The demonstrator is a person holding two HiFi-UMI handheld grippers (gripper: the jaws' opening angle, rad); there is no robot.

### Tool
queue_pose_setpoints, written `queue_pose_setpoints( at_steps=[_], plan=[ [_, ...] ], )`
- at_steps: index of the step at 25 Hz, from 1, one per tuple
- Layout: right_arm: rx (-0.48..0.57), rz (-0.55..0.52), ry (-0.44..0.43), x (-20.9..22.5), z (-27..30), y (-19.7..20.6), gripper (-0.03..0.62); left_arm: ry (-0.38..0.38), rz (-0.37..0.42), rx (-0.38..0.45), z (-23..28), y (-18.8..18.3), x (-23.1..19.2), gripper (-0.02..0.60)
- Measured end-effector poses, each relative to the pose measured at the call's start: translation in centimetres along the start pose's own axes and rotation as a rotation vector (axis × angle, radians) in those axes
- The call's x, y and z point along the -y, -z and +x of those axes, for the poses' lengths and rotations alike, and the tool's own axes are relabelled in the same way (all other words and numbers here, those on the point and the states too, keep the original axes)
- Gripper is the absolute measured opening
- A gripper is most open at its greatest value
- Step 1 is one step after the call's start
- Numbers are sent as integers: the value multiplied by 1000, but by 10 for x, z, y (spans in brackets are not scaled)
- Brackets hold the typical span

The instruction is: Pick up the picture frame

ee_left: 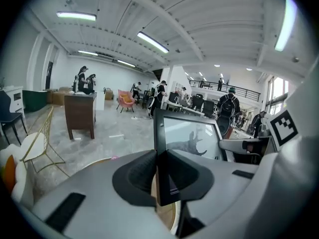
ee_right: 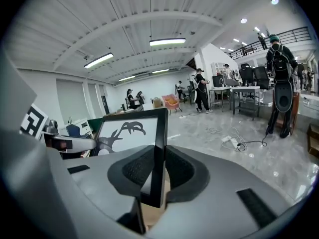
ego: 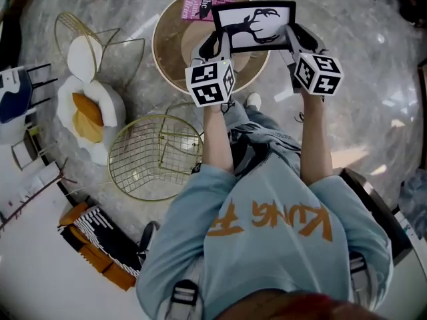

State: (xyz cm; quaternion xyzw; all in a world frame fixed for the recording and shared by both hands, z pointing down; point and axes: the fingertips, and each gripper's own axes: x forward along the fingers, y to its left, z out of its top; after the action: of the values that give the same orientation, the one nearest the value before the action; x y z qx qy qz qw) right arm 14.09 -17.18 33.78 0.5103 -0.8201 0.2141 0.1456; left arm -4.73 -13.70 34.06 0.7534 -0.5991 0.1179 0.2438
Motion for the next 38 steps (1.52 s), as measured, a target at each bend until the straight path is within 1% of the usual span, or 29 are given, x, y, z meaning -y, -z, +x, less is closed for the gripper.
queue_pose_setpoints(
  at_steps=[6, 11, 18, 25, 30, 33, 38],
  plan=[
    [90, -35, -29, -11, -9, -45, 69, -8, 31, 93, -15, -44, 2, 80],
    [173, -67, -64, -29, -29, -81, 69, -27, 69, 172, -48, -79, 8, 80],
    [302, -110, -119, -54, -58, -123, 69, -60, 118, 292, -90, -118, 13, 81],
    [371, -137, -167, -70, -76, -146, 69, -93, 144, 363, -121, -137, 19, 81],
    [390, -158, -199, -92, -71, -161, 69, -121, 147, 386, -135, -152, 3, 81],
    [398, -167, -206, -89, -75, -161, 69, -124, 153, 394, -136, -150, 9, 81],
    [405, -185, -197, -76, -84, -153, 69, -114, 138, 402, -132, -136, 22, 81]
  ],
)
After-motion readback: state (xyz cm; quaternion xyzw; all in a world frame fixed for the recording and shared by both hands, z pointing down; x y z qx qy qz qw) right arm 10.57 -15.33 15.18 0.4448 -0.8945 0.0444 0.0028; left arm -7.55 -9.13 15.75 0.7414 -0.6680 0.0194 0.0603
